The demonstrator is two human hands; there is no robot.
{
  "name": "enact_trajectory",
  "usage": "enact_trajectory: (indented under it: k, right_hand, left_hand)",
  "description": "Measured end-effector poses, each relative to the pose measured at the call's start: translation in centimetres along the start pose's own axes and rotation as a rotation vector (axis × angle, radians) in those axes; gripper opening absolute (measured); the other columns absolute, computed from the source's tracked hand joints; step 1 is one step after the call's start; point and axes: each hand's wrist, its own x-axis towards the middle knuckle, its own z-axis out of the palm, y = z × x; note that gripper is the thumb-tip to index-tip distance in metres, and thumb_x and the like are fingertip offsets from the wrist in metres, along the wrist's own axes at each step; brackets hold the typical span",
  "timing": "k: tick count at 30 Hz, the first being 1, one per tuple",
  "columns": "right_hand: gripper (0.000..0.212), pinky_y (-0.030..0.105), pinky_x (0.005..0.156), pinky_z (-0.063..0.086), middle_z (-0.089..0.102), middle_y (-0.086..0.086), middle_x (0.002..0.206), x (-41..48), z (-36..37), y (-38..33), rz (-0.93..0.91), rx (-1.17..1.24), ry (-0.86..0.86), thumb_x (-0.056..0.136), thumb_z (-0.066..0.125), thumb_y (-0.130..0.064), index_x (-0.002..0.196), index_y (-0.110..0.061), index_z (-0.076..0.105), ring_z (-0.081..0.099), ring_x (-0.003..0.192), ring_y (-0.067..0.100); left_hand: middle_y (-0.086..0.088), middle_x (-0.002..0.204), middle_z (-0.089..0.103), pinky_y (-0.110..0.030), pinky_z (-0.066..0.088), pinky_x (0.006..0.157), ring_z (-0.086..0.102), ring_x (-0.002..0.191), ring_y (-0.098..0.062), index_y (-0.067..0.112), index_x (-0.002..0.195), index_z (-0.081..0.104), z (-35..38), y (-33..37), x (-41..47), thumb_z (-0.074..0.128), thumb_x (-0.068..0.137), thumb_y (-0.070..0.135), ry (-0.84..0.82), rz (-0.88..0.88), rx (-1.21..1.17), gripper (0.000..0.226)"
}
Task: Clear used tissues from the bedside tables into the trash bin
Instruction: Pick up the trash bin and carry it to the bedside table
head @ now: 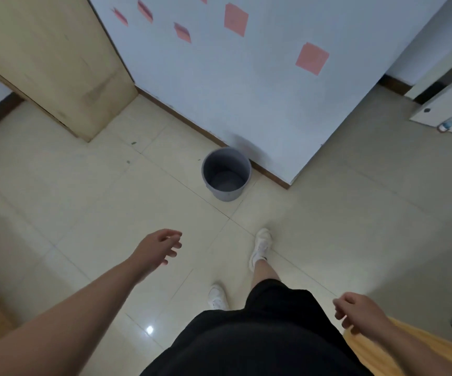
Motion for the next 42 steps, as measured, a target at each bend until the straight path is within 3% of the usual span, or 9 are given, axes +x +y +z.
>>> enact_trajectory:
  k: [5, 11, 16, 20, 26, 33, 36, 42]
  right_hand:
    - [0.025, 0.03, 0.054, 0.042, 0.076, 0.014, 0.078, 6.7, -4.9, -6.3, -0.016, -0.051, -0.071, 0.1, 0.061, -0.016, 0.08, -0.001, 0.065, 0.06, 0.057, 0.024]
    - [0.021, 0.03, 0.055, 0.046, 0.076, 0.014, 0.084, 12.9, -11.3, -19.8, -0.209, -0.185, -0.119, 0.098, 0.06, -0.018, 0.086, -0.003, 0.068, 0.063, 0.062, 0.022]
    - [0.019, 0.031, 0.053, 0.05, 0.075, 0.012, 0.081, 15.3, -14.4, -30.5, -0.325, -0.121, -0.065, 0.095, 0.061, -0.016, 0.085, -0.003, 0.071, 0.063, 0.062, 0.021]
    - [0.022, 0.032, 0.054, 0.053, 0.074, 0.008, 0.077, 16.1, -14.5, -36.3, -0.355, -0.064, -0.03, 0.096, 0.061, -0.02, 0.085, -0.004, 0.072, 0.065, 0.061, 0.02]
    - [0.02, 0.032, 0.053, 0.052, 0.076, 0.011, 0.079, 17.2, -11.8, -38.9, -0.266, -0.002, -0.032, 0.095, 0.063, -0.02, 0.083, -0.007, 0.072, 0.065, 0.06, 0.017]
    - [0.017, 0.034, 0.061, 0.058, 0.079, 0.001, 0.082, 23.6, -7.4, -39.3, -0.181, 0.07, -0.037, 0.094, 0.066, -0.026, 0.088, -0.014, 0.077, 0.072, 0.079, 0.022]
    - [0.017, 0.033, 0.062, 0.058, 0.08, -0.002, 0.084, 29.1, -5.0, -40.0, -0.206, 0.069, -0.055, 0.095, 0.065, -0.028, 0.091, -0.018, 0.077, 0.075, 0.083, 0.022]
    - [0.008, 0.025, 0.063, 0.057, 0.078, -0.008, 0.093, 46.0, 1.4, -39.2, -0.304, -0.075, -0.159, 0.093, 0.073, -0.029, 0.1, -0.031, 0.074, 0.075, 0.078, 0.007]
  left_hand:
    - [-0.001, 0.104, 0.078, -0.032, 0.052, 0.069, 0.07, 0.085, -0.019, 0.028, 0.113, 0.073, 0.7, 4.9, 2.8, 0.057, 0.105, 0.027, 0.047, -0.064, -0.041, 0.018]
    - [0.002, 0.105, 0.078, -0.029, 0.054, 0.07, 0.073, 0.09, -0.019, 0.032, 0.114, 0.072, 2.4, 5.0, 2.5, 0.056, 0.105, 0.03, 0.025, -0.237, -0.038, 0.018]
    - [0.002, 0.104, 0.078, -0.031, 0.051, 0.071, 0.073, 0.089, -0.019, 0.03, 0.112, 0.072, 2.1, 4.0, 2.6, 0.057, 0.105, 0.028, 0.007, -0.361, -0.032, 0.016]
    - [0.0, 0.105, 0.077, -0.031, 0.051, 0.07, 0.072, 0.088, -0.019, 0.029, 0.113, 0.072, 0.8, 5.1, 4.9, 0.057, 0.105, 0.027, -0.008, -0.356, -0.058, 0.016]
    - [0.0, 0.103, 0.077, -0.031, 0.051, 0.07, 0.072, 0.098, -0.024, 0.027, 0.112, 0.072, -2.9, 8.5, 12.3, 0.058, 0.104, 0.025, -0.059, -0.294, -0.022, 0.016]
    - [0.011, 0.099, 0.077, -0.033, 0.051, 0.079, 0.069, 0.097, -0.009, 0.036, 0.108, 0.072, -5.6, 10.5, 25.4, 0.06, 0.099, 0.029, -0.097, -0.189, 0.159, 0.016]
    - [0.012, 0.101, 0.077, -0.035, 0.051, 0.081, 0.068, 0.1, -0.009, 0.035, 0.111, 0.071, -4.2, 9.6, 31.4, 0.06, 0.1, 0.032, -0.112, -0.178, 0.178, 0.016]
    - [0.012, 0.108, 0.075, -0.036, 0.053, 0.084, 0.067, 0.109, -0.013, 0.036, 0.115, 0.068, 2.2, 3.0, 45.7, 0.055, 0.104, 0.031, -0.07, -0.189, 0.068, 0.018]
